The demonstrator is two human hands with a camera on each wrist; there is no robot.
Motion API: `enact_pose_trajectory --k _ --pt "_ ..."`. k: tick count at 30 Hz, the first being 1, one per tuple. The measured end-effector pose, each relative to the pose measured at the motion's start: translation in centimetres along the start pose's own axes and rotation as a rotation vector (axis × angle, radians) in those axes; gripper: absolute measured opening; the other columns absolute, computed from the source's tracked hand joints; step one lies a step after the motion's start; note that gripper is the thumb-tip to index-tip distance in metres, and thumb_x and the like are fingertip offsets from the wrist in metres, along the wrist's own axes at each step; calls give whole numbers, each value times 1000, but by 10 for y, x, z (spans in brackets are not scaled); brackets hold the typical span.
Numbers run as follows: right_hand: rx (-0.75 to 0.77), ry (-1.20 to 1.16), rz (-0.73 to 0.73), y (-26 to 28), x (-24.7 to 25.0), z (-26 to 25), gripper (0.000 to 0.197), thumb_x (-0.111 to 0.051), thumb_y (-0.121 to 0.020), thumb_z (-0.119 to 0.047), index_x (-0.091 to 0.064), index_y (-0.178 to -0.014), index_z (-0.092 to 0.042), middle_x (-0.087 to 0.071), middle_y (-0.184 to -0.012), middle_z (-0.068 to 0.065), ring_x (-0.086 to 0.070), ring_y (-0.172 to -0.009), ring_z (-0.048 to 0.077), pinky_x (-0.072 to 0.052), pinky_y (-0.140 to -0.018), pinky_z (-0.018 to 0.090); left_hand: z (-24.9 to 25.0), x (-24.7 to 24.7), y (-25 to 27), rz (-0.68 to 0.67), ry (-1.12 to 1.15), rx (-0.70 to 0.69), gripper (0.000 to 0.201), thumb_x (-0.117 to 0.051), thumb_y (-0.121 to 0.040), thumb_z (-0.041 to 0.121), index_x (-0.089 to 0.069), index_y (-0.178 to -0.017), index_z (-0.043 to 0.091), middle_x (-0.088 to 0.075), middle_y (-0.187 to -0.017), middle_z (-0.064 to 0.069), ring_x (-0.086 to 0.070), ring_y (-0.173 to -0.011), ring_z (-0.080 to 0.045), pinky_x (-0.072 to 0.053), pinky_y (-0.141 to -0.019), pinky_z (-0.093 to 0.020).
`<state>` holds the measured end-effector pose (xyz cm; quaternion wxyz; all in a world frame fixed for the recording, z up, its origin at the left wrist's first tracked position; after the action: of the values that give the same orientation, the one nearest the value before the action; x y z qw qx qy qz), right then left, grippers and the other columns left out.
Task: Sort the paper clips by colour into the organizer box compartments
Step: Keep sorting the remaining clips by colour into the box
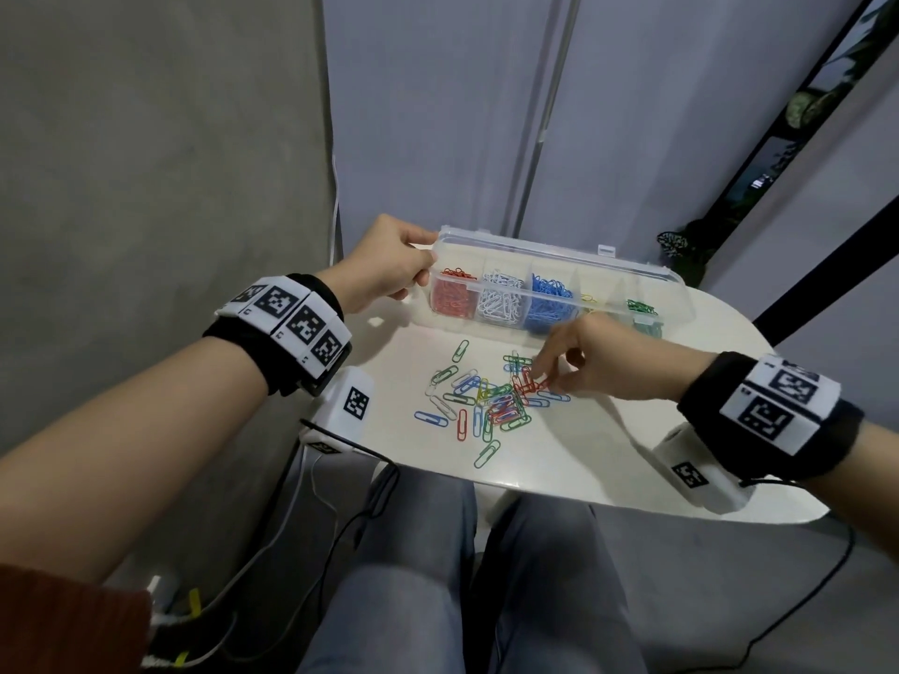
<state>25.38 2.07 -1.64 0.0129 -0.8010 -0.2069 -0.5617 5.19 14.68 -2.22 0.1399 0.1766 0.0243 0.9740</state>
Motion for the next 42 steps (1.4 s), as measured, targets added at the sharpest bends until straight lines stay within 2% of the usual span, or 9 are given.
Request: enact_pose_trajectory --k 4,12,18,22,25,29,33,36,42 --pt "-30 49 31 -4 -5 6 11 -70 -80 -7 -75 -80 -17 -62 -83 -10 -51 -63 0 -35 -58 11 0 0 -1 -3 -10 -2 40 -54 -95 6 -53 -136 7 -52 -59 -6 -36 -40 -8 -34 -46 -23" --pt "128 15 40 -7 -1 -6 24 -72 -80 -8 -77 -96 -24 -69 -82 -10 -53 -65 0 -38 -60 15 1 0 1 -4 -3 -3 40 -54 -96 6 -53 -136 7 -51 -58 -5 -35 -44 -11 -33 -47 -24" --pt "152 75 42 -12 -5 -11 16 -74 -80 -12 -78 -91 -22 -69 -86 -7 -59 -81 13 -49 -71 36 0 -1 1 -3 3 1 40 -53 -96 5 -53 -136 7 -51 -58 -5 -34 -45 -11 -32 -46 -24" --pt "136 139 49 -12 -4 -9 9 -70 -80 -10 -75 -82 -17 -62 -88 -12 -49 -80 -8 -45 -73 30 1 0 -1 -2 -7 -6 39 -53 -95 5 -55 -134 8 -51 -58 -4 -35 -43 -10 -33 -45 -23" --pt "98 164 43 -11 -5 -11 6 -69 -81 -11 -72 -81 -16 -58 -86 -14 -47 -78 -1 -43 -72 26 0 0 -1 0 -4 -5 39 -54 -95 6 -55 -135 8 -51 -58 -4 -35 -42 -9 -32 -45 -22" --pt "40 -6 82 -8 8 -15 7 -71 -80 -5 -72 -75 -10 -62 -71 -11 -47 -61 4 -37 -59 15 -1 0 -1 3 -2 -4 40 -54 -95 6 -54 -135 7 -51 -57 -4 -35 -39 -7 -31 -42 -20" --pt "-24 -298 104 -11 25 -18 13 -77 -77 -4 -73 -75 -15 -66 -67 3 -48 -57 6 -42 -59 19 0 0 0 3 -2 0 40 -54 -95 5 -54 -135 7 -51 -57 -4 -35 -41 -8 -31 -43 -21" --pt "-106 -558 172 -12 31 -17 5 -79 -76 -5 -77 -80 -8 -68 -70 13 -47 -60 15 -39 -51 23 1 0 1 6 3 1 40 -54 -95 5 -53 -136 7 -52 -57 -4 -35 -44 -11 -31 -45 -23" --pt "-213 -786 280 -23 45 -18 5 -78 -73 -1 -76 -74 -5 -69 -71 13 -46 -56 12 -36 -46 23 2 -1 1 6 -3 0 40 -54 -95 5 -53 -135 7 -52 -58 -5 -36 -46 -13 -32 -46 -24"
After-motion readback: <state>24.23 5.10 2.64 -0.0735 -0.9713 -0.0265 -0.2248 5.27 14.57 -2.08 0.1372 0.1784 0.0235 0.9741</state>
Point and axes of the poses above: each hand's wrist, its own y-axis away from the middle knuckle, its own x-axis out of the back of the hand, z = x × y, the point moved 5 cm from there along -y, towards the middle knuckle
